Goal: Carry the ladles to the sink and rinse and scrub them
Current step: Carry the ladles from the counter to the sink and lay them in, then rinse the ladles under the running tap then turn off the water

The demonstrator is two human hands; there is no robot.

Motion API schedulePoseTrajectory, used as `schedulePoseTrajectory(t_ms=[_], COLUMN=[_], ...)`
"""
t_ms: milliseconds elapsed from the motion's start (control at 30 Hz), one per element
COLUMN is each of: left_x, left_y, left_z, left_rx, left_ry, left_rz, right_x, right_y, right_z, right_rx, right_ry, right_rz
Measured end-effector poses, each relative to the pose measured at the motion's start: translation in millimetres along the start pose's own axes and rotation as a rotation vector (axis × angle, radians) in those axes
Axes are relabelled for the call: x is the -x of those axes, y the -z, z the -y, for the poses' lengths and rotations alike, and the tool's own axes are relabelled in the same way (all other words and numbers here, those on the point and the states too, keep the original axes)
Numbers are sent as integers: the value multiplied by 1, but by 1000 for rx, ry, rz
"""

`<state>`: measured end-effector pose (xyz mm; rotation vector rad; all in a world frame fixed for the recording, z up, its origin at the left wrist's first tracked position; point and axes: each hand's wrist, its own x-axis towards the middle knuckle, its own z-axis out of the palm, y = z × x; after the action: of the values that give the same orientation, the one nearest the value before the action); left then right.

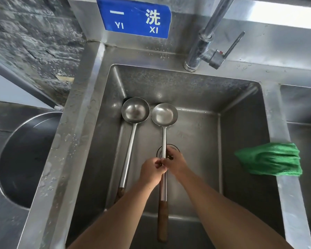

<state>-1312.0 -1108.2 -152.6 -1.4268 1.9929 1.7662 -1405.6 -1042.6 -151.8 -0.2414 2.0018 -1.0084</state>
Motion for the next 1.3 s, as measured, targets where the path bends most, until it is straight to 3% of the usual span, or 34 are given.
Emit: schedulePoseTrajectory(t_ms=[400,600,733,900,1100,1300], left_x=[-9,-3,4,38,88,103], left_y=[-3,2,19,34,49,62], left_z=[18,3,-22,-78,-148,-219], left_rx=[-69,-343,-473,-606,-849,-811], left_ry=[4,-25,-5,-122,-315,-464], left_rz=[15,10,-112,-68,-108,-170], right_x=[-12,-8,9,54,109,134], right_y=[-13,-10,1,38,100,154], right_z=[-27,-7,10,49,108,168], right_rx=[39,374,468,364,468,543], right_ry=[-103,-120,-103,-16,166,312], right_rz=[-25,-5,16,-59,-161,-286])
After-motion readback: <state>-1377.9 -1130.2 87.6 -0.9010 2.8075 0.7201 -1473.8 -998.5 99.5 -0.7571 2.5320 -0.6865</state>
